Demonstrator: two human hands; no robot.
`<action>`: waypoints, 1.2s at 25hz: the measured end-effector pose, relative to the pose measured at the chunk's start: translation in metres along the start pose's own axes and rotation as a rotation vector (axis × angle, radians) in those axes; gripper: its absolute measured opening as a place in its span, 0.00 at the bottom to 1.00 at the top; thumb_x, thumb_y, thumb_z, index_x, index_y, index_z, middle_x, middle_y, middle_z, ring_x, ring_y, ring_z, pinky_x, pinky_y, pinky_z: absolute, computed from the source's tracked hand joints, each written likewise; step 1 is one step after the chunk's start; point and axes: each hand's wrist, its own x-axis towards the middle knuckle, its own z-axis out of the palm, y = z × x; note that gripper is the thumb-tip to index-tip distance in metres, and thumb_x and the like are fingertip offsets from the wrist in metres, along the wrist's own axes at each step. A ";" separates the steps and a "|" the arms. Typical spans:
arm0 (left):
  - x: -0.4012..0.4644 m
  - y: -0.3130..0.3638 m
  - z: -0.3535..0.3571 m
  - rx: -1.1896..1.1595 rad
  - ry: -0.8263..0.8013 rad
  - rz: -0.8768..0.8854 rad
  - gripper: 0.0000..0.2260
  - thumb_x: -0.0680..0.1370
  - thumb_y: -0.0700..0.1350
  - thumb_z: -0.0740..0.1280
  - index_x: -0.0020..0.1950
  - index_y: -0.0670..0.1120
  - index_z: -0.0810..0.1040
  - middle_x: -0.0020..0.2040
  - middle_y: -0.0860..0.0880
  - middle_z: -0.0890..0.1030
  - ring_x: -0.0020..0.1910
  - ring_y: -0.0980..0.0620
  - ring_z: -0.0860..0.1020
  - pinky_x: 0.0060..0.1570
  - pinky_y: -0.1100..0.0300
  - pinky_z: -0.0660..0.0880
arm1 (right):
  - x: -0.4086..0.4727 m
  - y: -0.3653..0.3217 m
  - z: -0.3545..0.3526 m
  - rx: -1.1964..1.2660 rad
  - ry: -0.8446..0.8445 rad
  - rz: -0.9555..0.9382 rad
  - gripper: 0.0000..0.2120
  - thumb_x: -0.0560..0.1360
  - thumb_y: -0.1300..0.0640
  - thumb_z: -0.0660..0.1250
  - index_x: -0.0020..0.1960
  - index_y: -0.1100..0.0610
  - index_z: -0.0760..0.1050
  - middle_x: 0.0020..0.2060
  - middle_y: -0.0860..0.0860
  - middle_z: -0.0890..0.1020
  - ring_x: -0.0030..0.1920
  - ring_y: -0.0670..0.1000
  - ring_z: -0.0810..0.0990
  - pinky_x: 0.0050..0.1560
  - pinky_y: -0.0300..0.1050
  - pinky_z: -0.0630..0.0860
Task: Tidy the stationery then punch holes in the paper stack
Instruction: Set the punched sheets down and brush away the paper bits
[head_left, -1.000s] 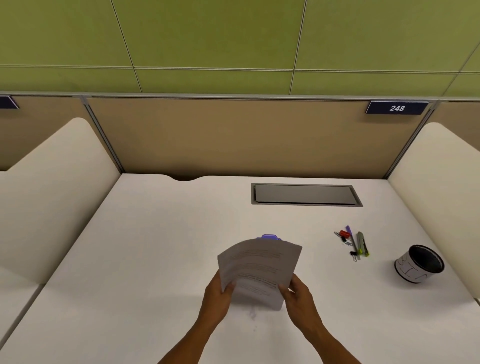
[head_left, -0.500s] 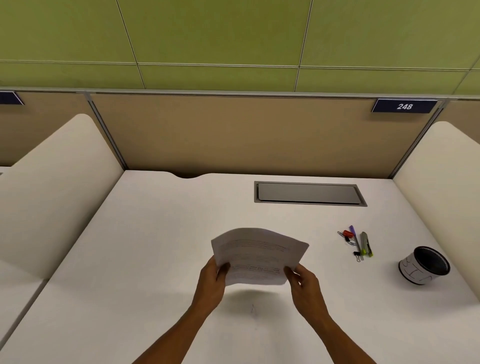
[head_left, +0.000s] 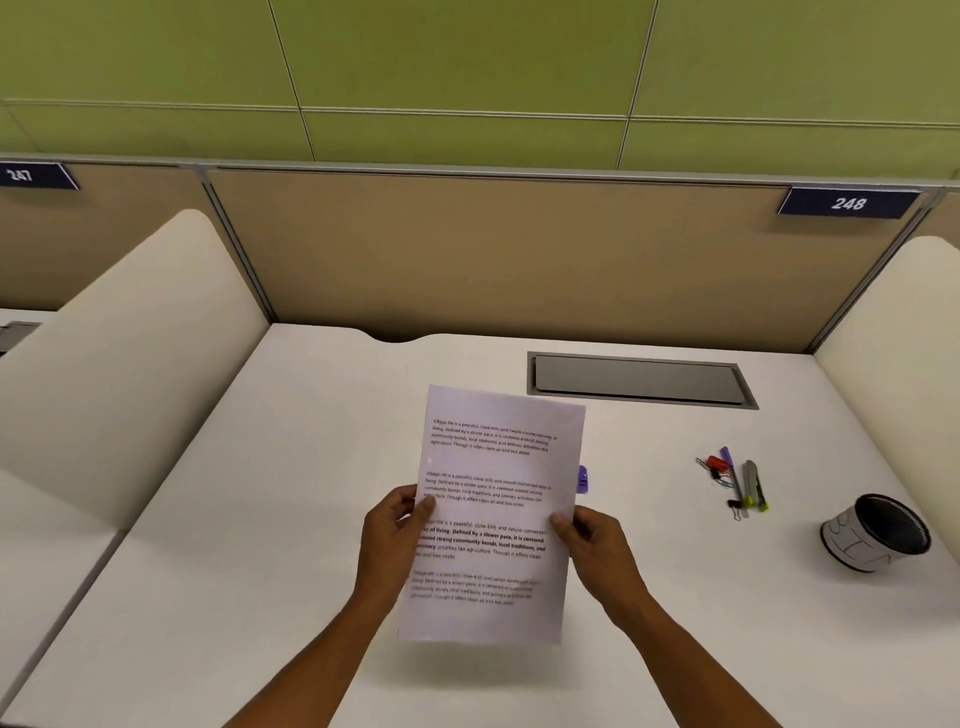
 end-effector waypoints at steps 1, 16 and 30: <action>-0.001 -0.005 -0.008 0.015 0.019 -0.021 0.03 0.78 0.48 0.69 0.49 0.53 0.83 0.46 0.54 0.87 0.42 0.52 0.86 0.37 0.62 0.82 | 0.000 0.001 0.007 -0.005 -0.018 0.027 0.10 0.81 0.51 0.65 0.51 0.54 0.83 0.46 0.47 0.88 0.45 0.49 0.87 0.43 0.40 0.81; 0.010 -0.076 -0.108 0.171 0.174 -0.309 0.03 0.78 0.44 0.70 0.47 0.48 0.83 0.42 0.50 0.87 0.42 0.51 0.86 0.44 0.56 0.82 | 0.019 0.042 0.124 -0.040 -0.082 0.319 0.09 0.78 0.57 0.68 0.45 0.61 0.83 0.44 0.59 0.87 0.49 0.63 0.85 0.54 0.62 0.82; 0.069 -0.122 -0.160 0.381 0.149 -0.410 0.07 0.78 0.40 0.69 0.54 0.42 0.83 0.49 0.45 0.85 0.45 0.49 0.82 0.47 0.59 0.77 | 0.037 0.065 0.205 -0.030 -0.008 0.530 0.12 0.79 0.59 0.66 0.47 0.70 0.77 0.47 0.66 0.84 0.43 0.61 0.83 0.51 0.65 0.82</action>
